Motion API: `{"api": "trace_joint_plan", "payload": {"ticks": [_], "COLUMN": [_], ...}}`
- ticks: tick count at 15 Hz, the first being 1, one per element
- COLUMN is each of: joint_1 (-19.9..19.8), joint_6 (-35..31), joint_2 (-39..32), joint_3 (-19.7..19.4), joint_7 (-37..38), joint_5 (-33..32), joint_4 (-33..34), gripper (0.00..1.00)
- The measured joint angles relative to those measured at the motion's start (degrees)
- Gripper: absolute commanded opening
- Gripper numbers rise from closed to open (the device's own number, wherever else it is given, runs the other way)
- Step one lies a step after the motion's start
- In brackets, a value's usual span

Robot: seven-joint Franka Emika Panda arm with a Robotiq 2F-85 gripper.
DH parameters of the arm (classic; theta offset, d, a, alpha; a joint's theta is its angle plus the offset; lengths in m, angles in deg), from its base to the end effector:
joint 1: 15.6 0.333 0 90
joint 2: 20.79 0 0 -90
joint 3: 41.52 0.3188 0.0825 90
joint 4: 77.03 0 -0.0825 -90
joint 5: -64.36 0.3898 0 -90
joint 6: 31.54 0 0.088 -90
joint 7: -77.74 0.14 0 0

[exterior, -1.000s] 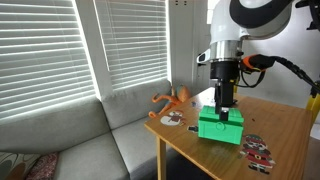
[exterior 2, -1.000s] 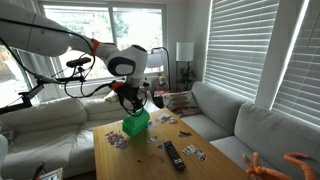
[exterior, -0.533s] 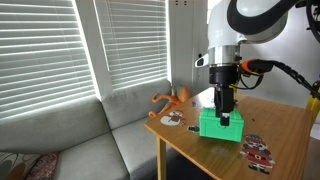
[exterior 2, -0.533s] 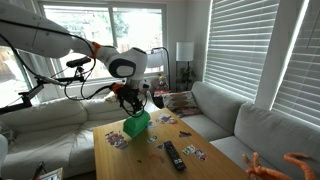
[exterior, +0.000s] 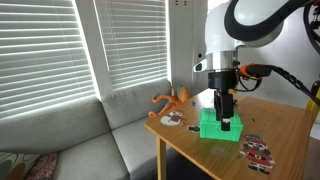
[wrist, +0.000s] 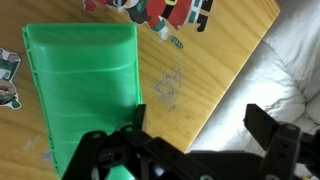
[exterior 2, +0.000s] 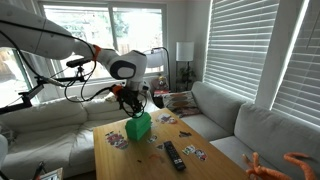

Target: Put the blue car in the green tool box then close the box.

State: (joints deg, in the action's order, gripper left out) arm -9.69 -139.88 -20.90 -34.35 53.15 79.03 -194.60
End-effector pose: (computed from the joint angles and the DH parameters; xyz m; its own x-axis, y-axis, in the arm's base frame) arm 0.5125 0.1464 0.3943 0.8427 0.5347 -0.0624 0.5004 -0.8208 -0.2755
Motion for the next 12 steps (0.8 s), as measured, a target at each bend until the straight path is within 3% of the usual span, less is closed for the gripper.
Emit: {"api": "trace_joint_plan", "payload": {"ticks": [12], "joint_1": [0.4], "joint_6": [0.0], "joint_2": [1.3], "joint_3": [0.6], "joint_7": [2.2], "joint_5": [-0.5], "joint_4": [2.1], "gripper": [1.0]}}
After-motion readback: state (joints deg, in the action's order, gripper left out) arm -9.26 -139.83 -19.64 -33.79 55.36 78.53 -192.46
